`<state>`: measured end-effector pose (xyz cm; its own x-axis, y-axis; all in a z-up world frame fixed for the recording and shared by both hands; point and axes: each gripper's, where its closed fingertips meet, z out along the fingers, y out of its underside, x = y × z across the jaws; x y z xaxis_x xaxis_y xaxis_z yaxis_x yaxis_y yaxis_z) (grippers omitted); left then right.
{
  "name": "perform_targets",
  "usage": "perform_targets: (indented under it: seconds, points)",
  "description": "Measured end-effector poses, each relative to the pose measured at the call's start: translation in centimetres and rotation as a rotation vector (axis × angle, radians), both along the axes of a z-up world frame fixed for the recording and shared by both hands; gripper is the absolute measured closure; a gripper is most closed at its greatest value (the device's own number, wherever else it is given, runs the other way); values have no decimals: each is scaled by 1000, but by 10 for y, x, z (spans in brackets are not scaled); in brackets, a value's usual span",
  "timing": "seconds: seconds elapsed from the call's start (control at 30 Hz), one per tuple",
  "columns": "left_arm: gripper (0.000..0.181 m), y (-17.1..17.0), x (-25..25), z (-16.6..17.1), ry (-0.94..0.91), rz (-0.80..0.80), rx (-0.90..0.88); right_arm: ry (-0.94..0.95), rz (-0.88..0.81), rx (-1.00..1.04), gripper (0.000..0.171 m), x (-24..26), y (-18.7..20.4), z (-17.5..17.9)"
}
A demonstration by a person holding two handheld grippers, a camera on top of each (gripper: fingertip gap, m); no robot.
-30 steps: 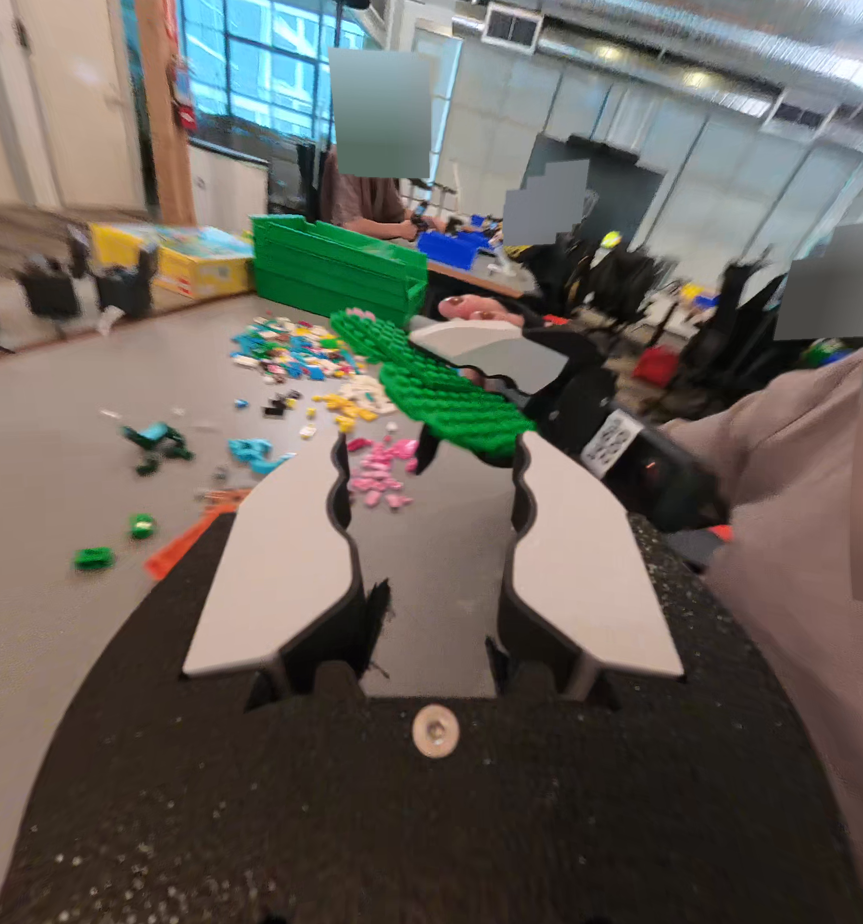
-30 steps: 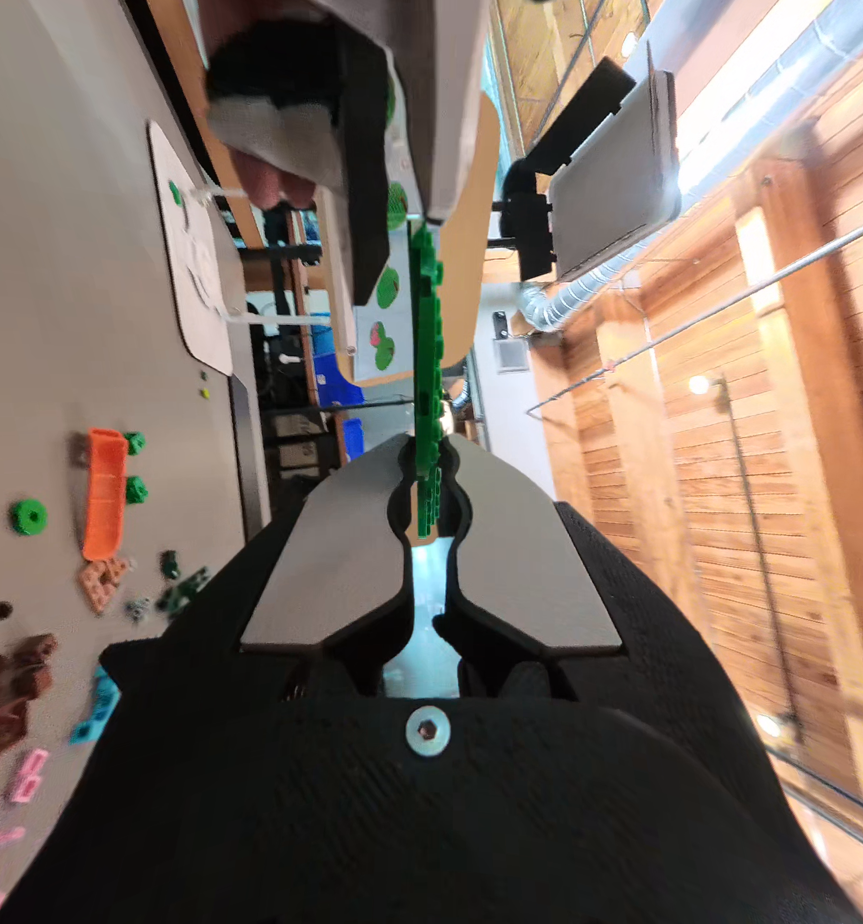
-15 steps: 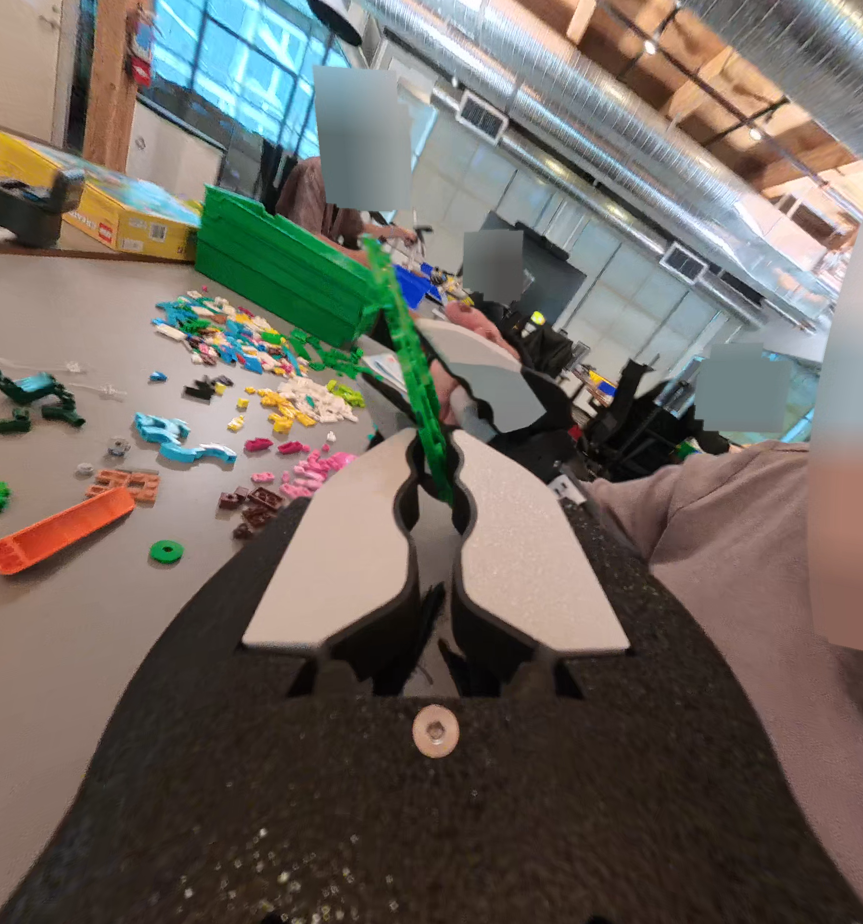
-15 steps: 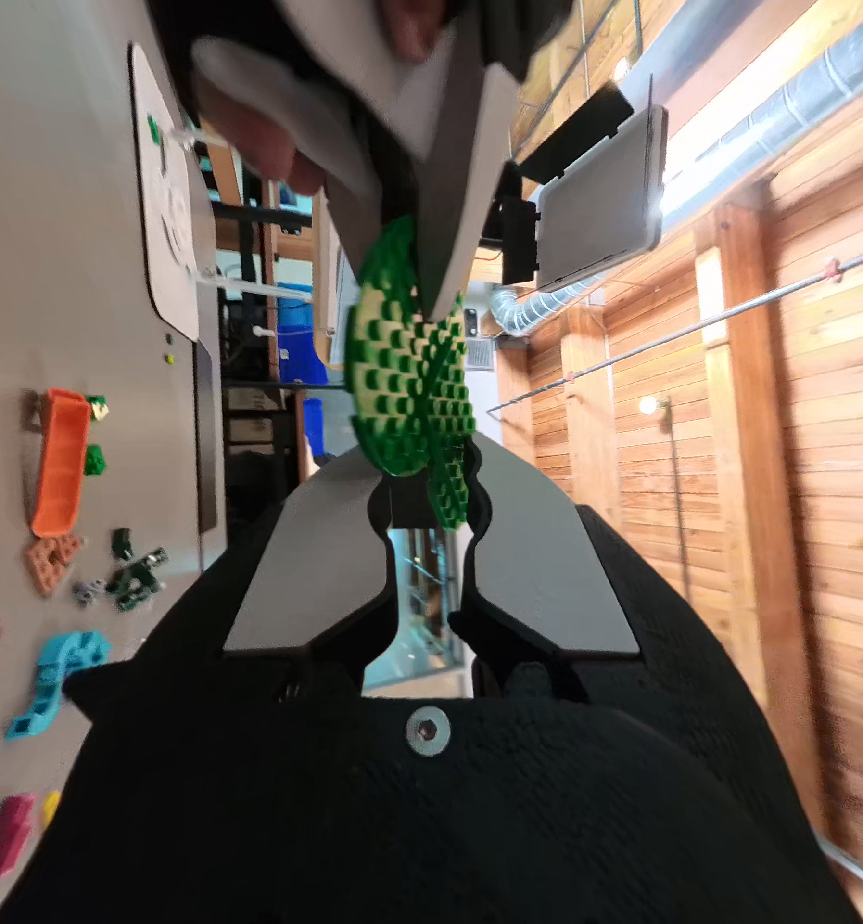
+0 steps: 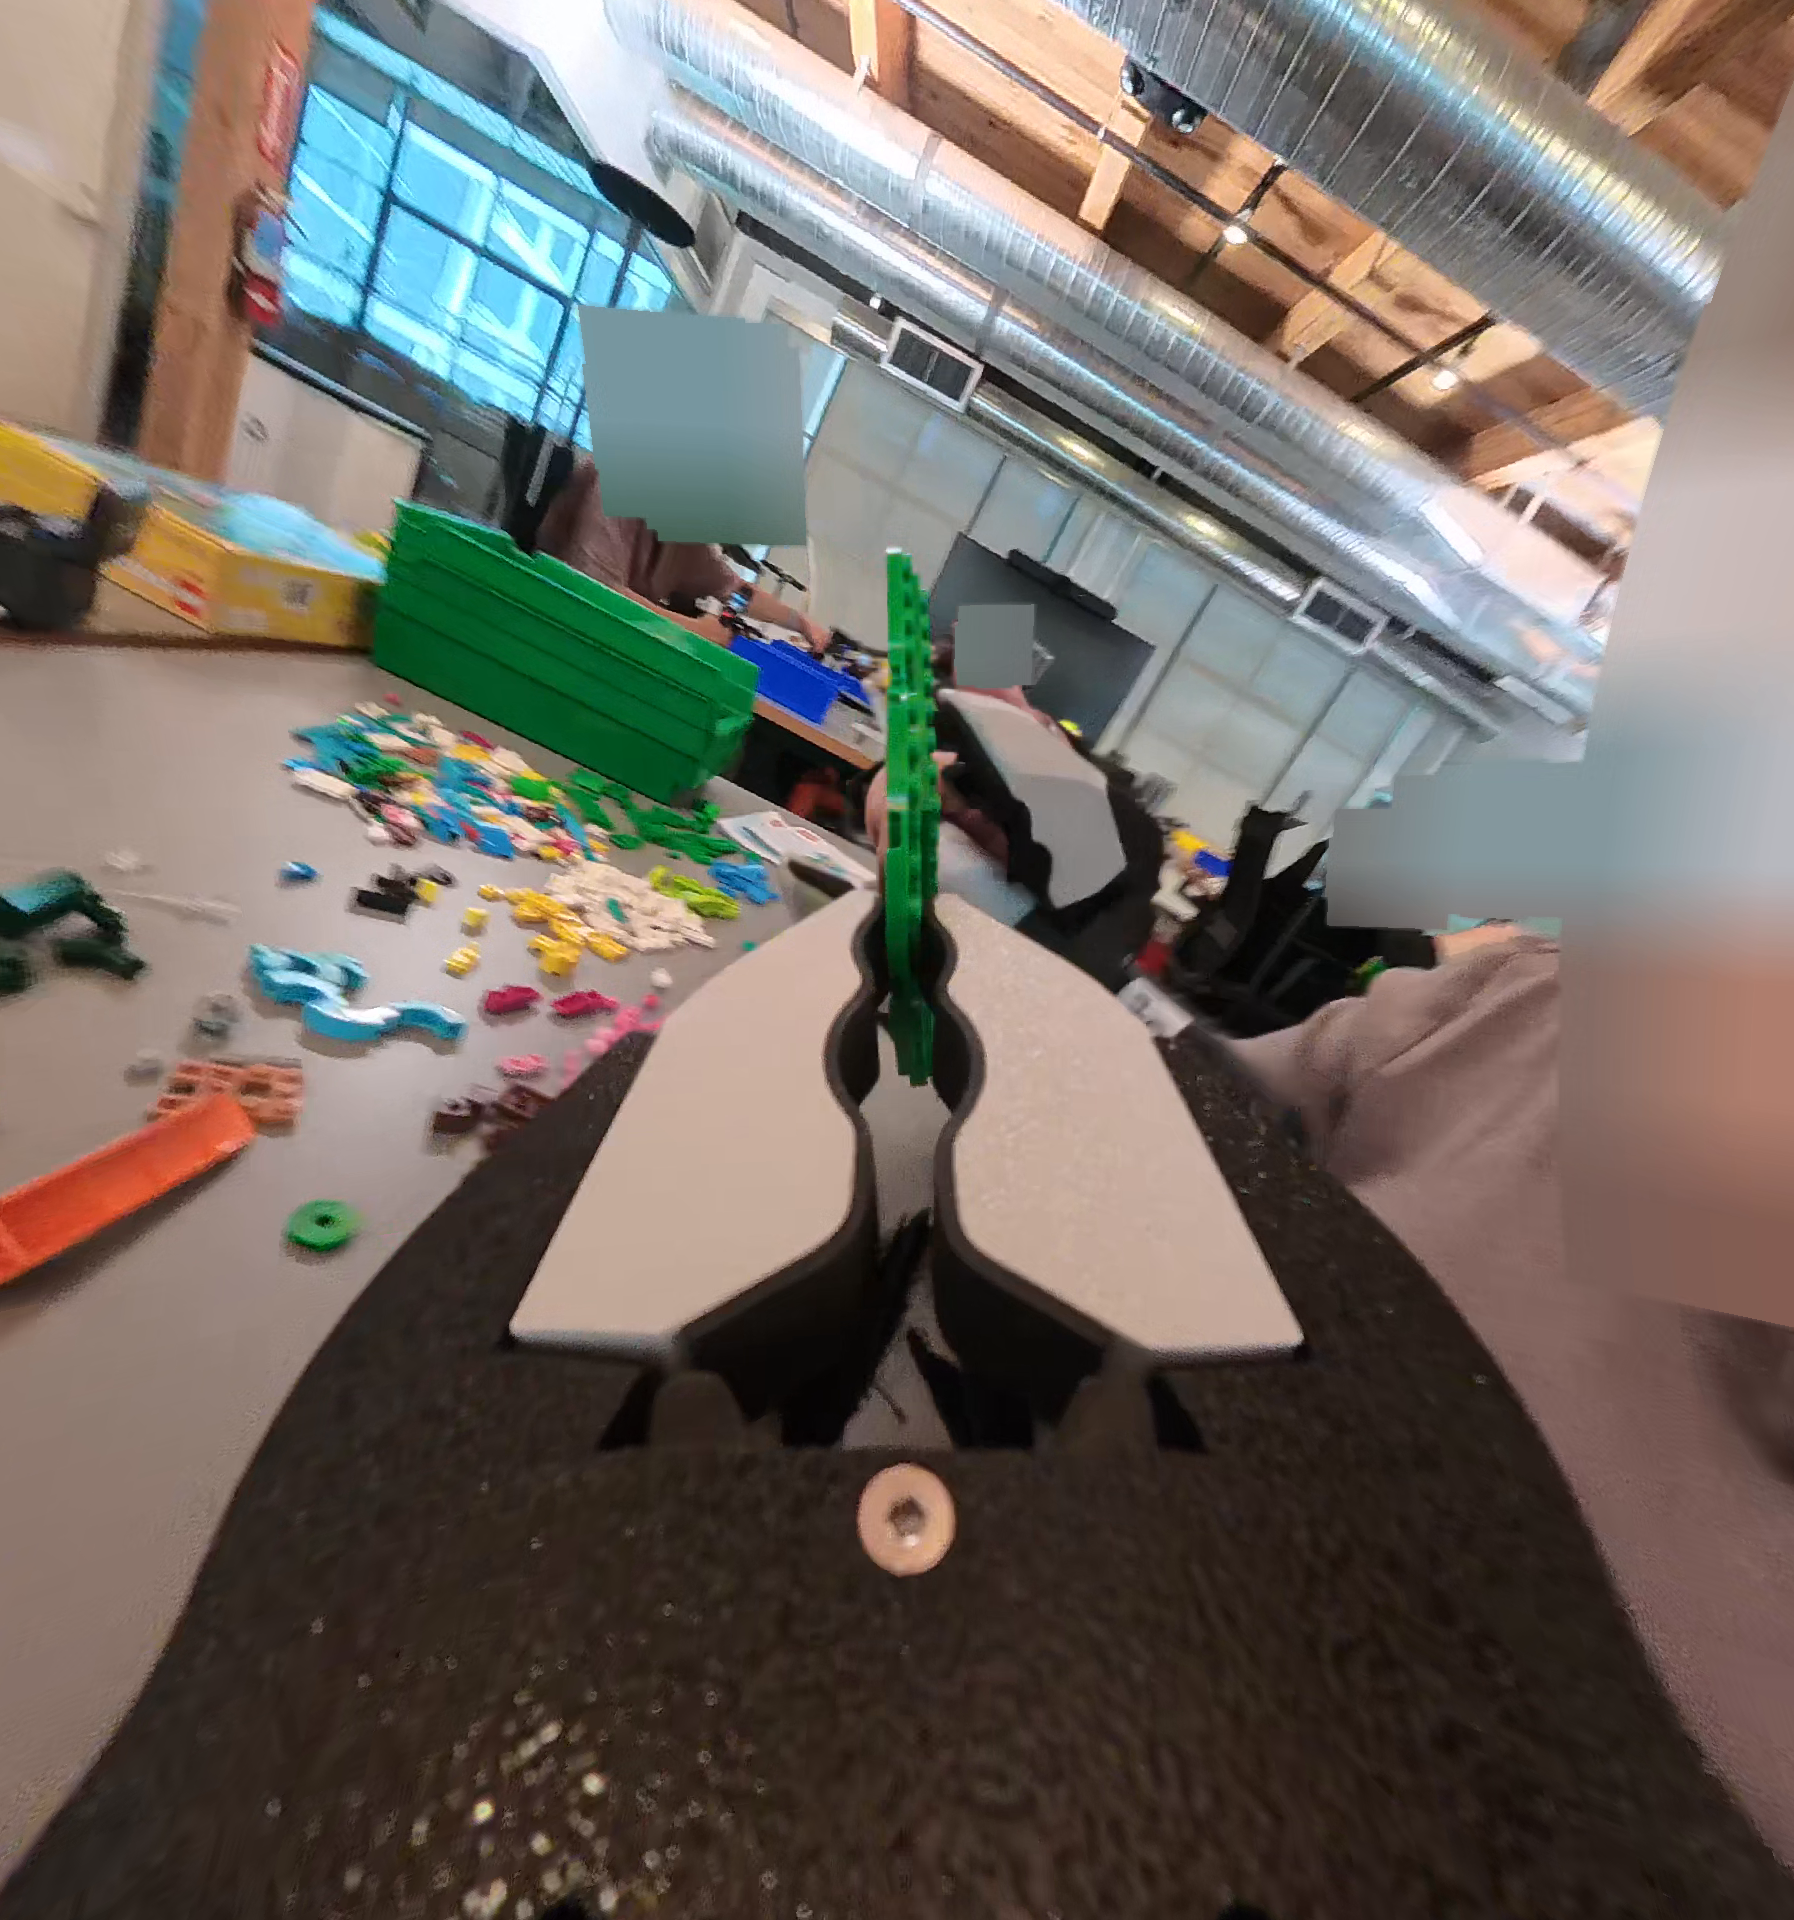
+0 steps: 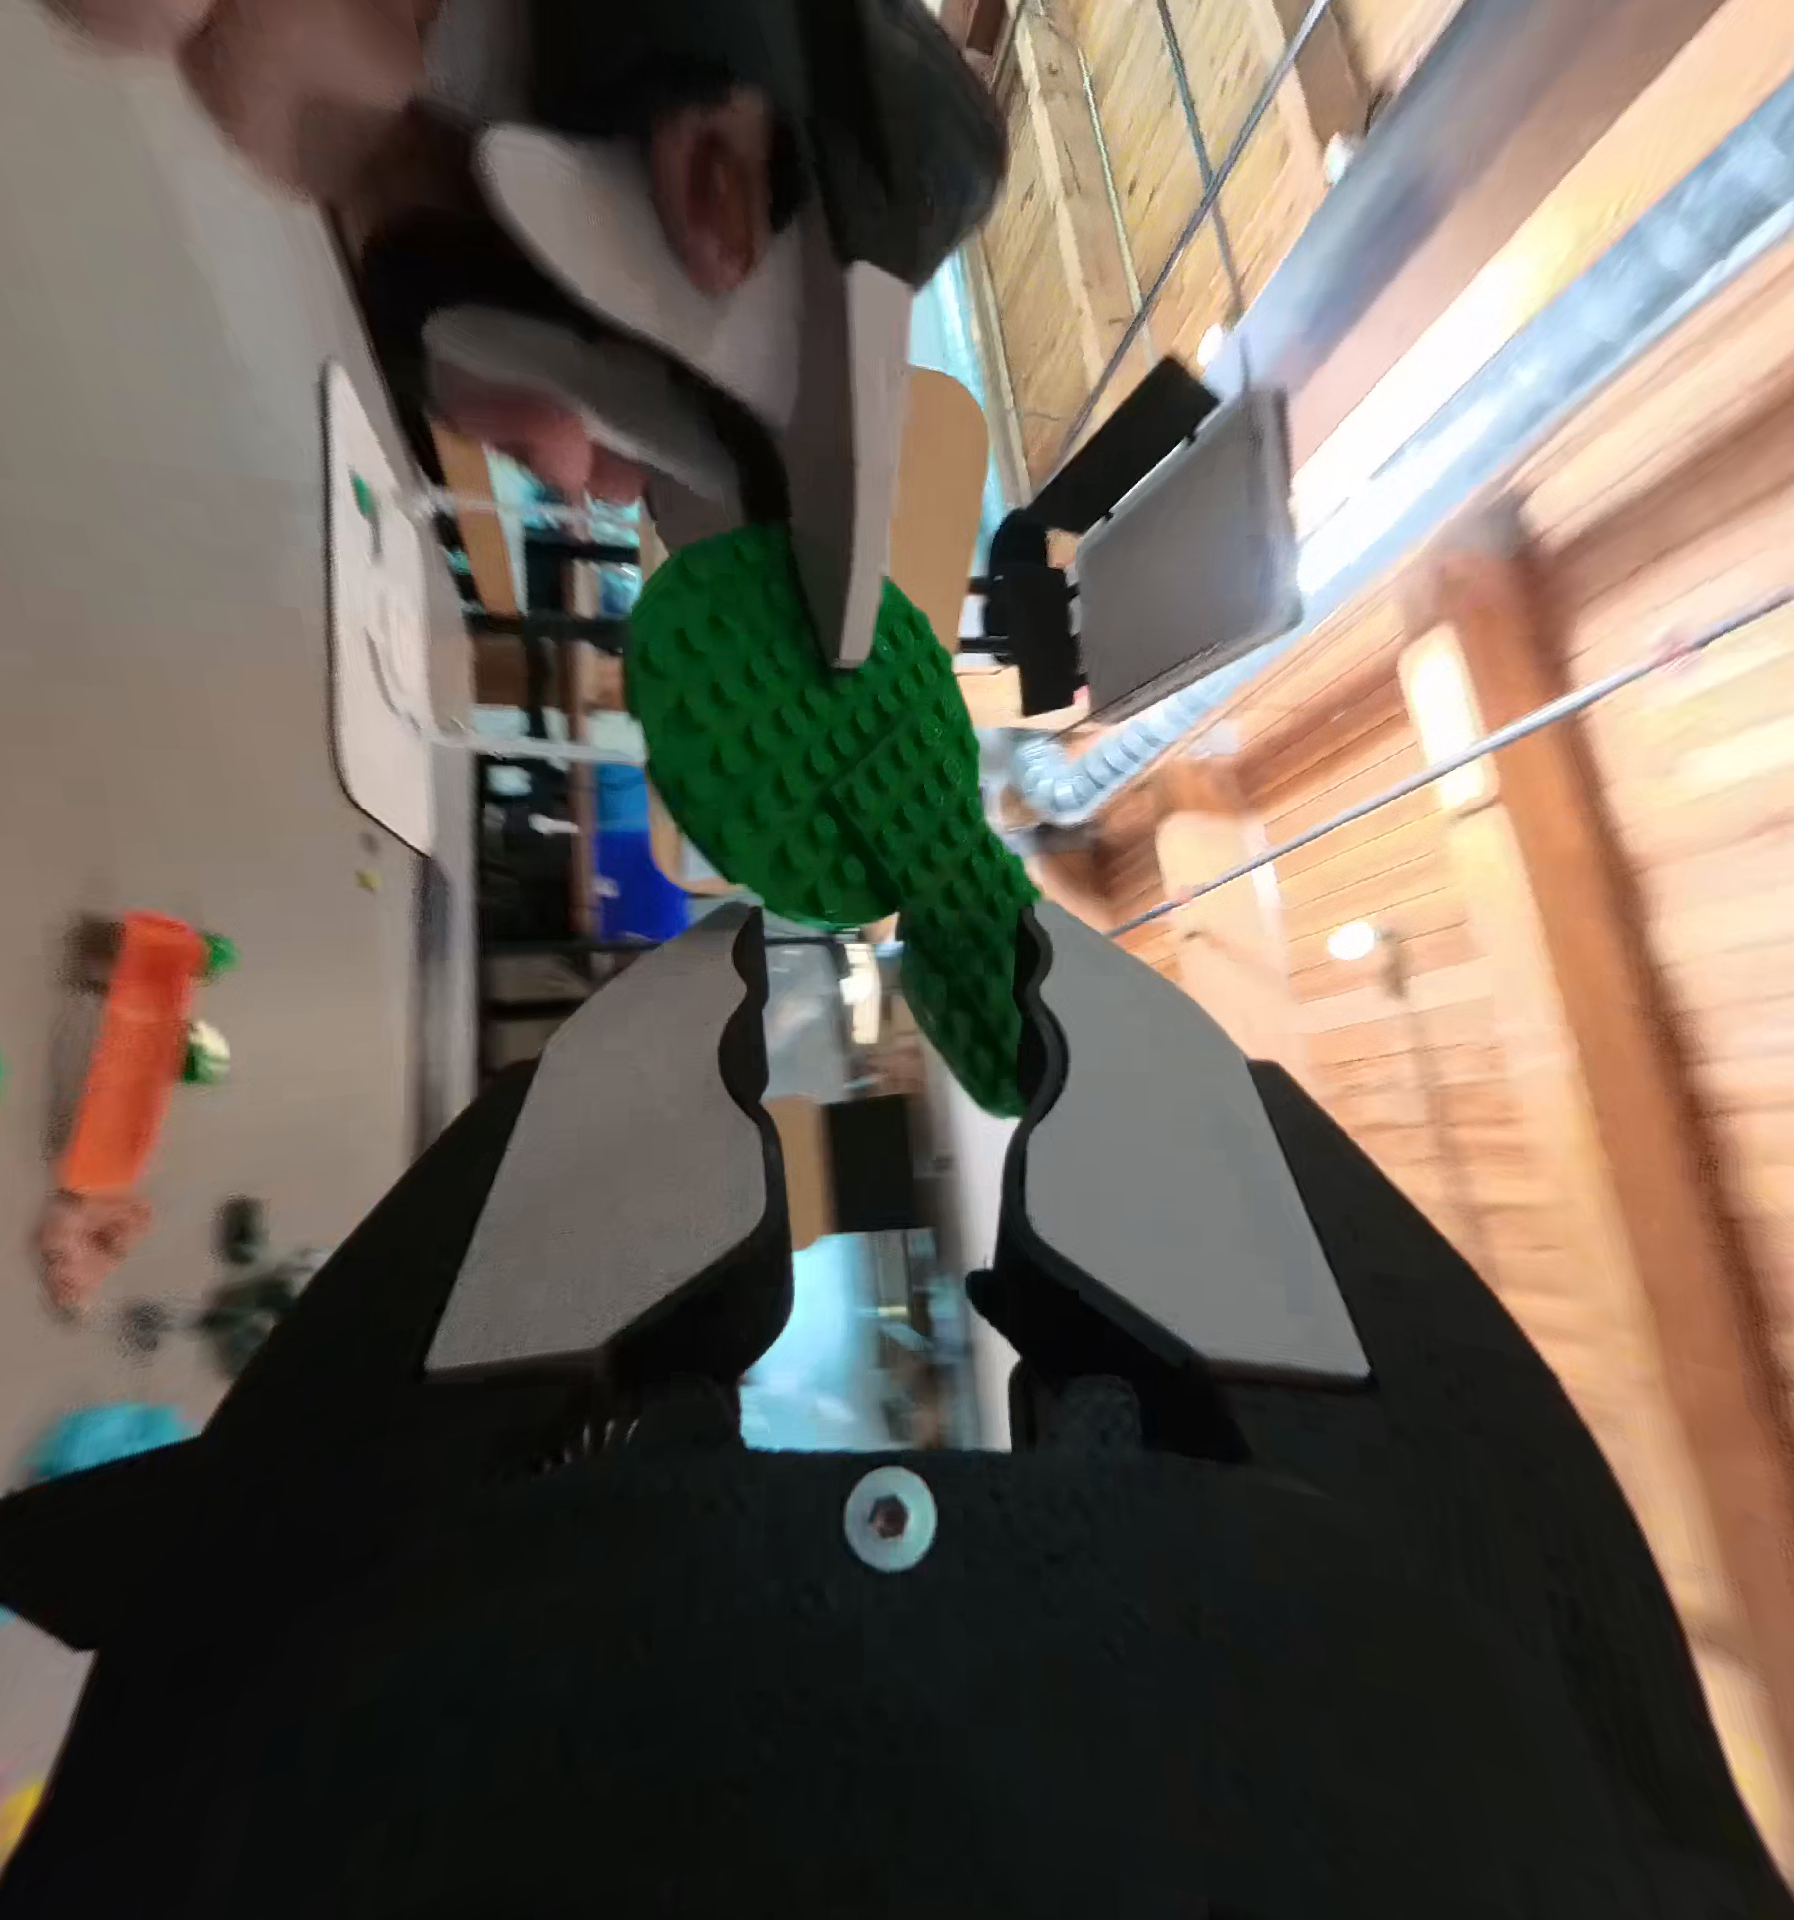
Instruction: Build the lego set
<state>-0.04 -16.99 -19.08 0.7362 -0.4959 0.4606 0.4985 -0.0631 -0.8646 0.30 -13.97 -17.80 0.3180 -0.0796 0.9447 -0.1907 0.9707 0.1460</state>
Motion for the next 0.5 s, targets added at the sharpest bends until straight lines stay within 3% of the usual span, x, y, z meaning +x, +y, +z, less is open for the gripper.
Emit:
perform_targets:
  seconds: [0.17, 0.27, 0.37, 0.5]
  points:
    - [177, -4, -12, 6, -347, -130, 6, 123, -45, 211, 125, 4, -2, -2]
    - [177, -3, -18, -1, -273, -77, -2, 111, -66, 188, 124, 3, 9, -1]
    - [177, -8, -22, 8, -216, -49, 49, 92, -65, 34, 125, 4, 27, 10]
    - [177, -15, -31, 17, -131, 19, 106, 23, -2, -316, 134, 6, 50, 26]
